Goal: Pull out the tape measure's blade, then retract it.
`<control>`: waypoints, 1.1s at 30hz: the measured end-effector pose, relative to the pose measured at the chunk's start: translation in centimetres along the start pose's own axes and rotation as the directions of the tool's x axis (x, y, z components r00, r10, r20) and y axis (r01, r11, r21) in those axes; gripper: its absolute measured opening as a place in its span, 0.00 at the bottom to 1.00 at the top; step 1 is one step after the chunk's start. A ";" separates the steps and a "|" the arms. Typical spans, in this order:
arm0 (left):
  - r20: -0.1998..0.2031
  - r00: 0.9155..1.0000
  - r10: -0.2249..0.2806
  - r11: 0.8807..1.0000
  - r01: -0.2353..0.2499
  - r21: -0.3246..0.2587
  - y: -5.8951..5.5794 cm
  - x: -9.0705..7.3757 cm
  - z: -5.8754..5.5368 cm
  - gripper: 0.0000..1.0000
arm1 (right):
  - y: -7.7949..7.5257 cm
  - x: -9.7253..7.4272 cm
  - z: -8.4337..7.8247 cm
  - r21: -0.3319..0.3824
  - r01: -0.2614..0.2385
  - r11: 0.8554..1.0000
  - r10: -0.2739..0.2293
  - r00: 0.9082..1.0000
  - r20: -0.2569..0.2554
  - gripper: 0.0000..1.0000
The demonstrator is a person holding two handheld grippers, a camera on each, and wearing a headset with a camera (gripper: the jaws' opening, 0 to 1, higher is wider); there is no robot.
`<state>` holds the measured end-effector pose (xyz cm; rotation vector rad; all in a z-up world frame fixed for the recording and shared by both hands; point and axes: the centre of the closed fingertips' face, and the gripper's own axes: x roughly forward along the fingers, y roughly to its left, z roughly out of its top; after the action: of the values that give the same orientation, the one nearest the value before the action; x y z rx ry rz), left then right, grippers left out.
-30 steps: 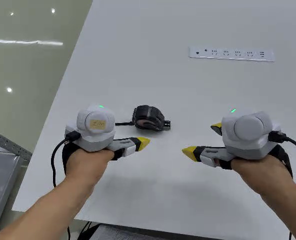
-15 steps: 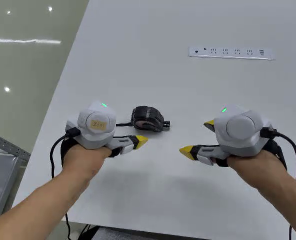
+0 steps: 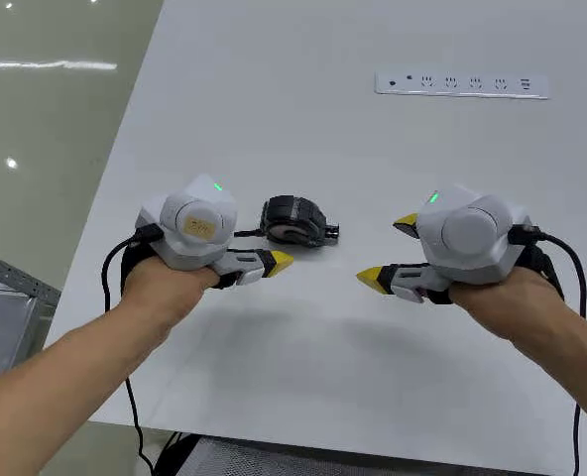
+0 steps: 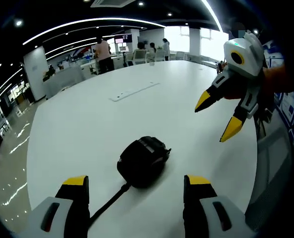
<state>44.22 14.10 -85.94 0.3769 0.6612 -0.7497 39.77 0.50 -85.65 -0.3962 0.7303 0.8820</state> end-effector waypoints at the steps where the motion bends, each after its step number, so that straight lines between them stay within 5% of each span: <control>1: 0.000 1.000 -0.005 1.000 0.005 0.007 0.0 0.1 0.0 0.74 | -0.1 0.1 0.0 -0.008 -0.003 1.000 0.003 1.000 -0.002 0.51; 21: -0.020 0.997 -0.077 0.988 0.079 0.132 0.2 1.1 0.0 0.66 | -0.7 1.9 0.3 -0.126 -0.052 0.991 0.048 0.998 -0.035 0.47; 26: -0.033 0.989 -0.142 0.967 0.145 0.211 -0.5 1.4 0.5 0.61 | -0.6 2.8 0.1 -0.176 -0.082 0.981 0.074 0.996 -0.050 0.45; 33: -0.053 0.982 -0.179 0.950 0.187 0.249 -0.5 1.9 0.6 0.60 | -0.8 4.0 -0.3 -0.196 -0.101 0.975 0.090 0.994 -0.064 0.43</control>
<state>45.13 12.46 -86.87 0.5667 0.6348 -1.0125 41.99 2.08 -88.76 -0.5684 0.7181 1.0433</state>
